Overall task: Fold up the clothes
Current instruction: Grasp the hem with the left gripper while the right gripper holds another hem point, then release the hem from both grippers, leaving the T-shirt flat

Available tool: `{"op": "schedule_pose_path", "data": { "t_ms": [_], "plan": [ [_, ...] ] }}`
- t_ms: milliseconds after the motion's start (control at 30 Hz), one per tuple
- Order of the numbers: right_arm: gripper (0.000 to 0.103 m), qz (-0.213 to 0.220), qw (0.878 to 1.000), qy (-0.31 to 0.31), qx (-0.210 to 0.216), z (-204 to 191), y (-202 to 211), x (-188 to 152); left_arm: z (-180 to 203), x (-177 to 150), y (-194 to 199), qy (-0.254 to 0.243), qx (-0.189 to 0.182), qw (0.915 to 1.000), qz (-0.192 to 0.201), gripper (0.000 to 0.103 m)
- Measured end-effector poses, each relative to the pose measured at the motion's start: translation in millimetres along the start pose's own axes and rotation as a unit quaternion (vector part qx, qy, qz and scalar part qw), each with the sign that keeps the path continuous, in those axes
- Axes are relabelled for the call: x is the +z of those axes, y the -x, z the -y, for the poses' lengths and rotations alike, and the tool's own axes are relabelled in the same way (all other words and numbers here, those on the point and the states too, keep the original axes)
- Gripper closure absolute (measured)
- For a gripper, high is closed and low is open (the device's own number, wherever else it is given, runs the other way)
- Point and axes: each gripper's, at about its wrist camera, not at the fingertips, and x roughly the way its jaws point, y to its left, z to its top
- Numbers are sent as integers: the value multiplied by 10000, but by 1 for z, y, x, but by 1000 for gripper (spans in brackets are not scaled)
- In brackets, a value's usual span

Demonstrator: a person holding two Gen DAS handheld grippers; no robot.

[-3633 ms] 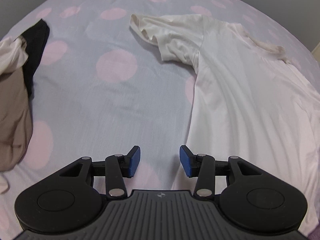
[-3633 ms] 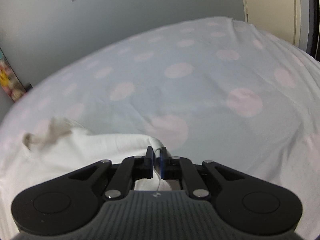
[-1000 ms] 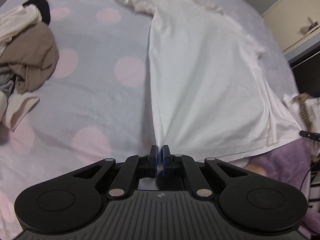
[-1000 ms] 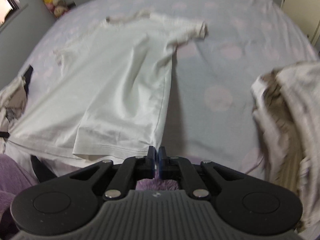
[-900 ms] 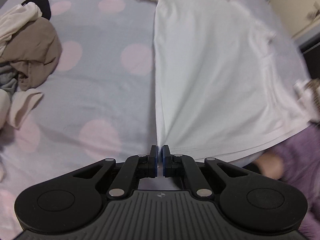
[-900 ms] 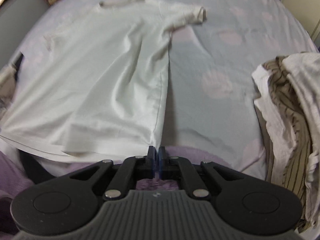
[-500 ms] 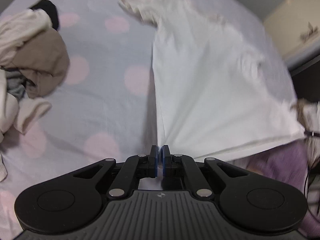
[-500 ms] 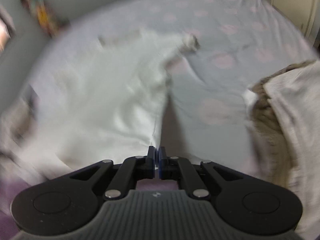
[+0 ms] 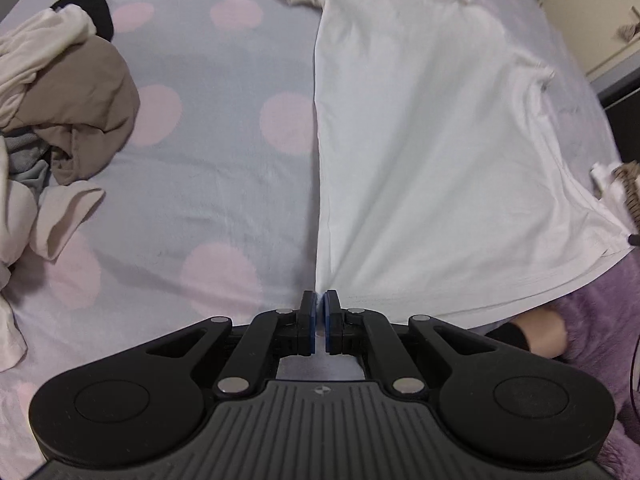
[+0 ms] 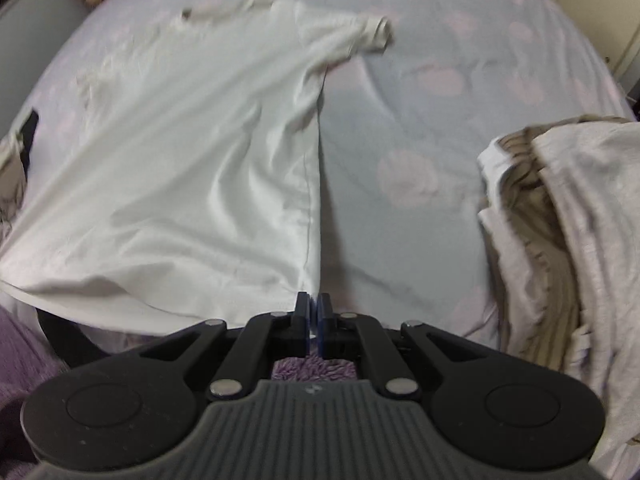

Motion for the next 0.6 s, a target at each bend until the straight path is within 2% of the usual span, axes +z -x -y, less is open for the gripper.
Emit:
{"op": "schedule_pose_path", "data": {
  "t_ms": [233,433,500,533,600],
  "plan": [
    [99,-309,9995,83,-27,-4,-30,4,3,3,-27,-164,110,9985,-514,101],
    [99,-581,9976,292,-223,-16,-41,15,3,13,-44,-54,80,9982,-599,98],
    [99,-728,9960,427,-300,-24,-48,21,5,13,-46,58,121,9988,-479,85],
    [98,-810,9948,515,-341,-27,-52,24,5,12,-46,138,134,9991,-390,81],
    [93,-957,9923,669,-421,-34,-58,28,3,8,-34,542,79,9984,102,66]
  ]
}}
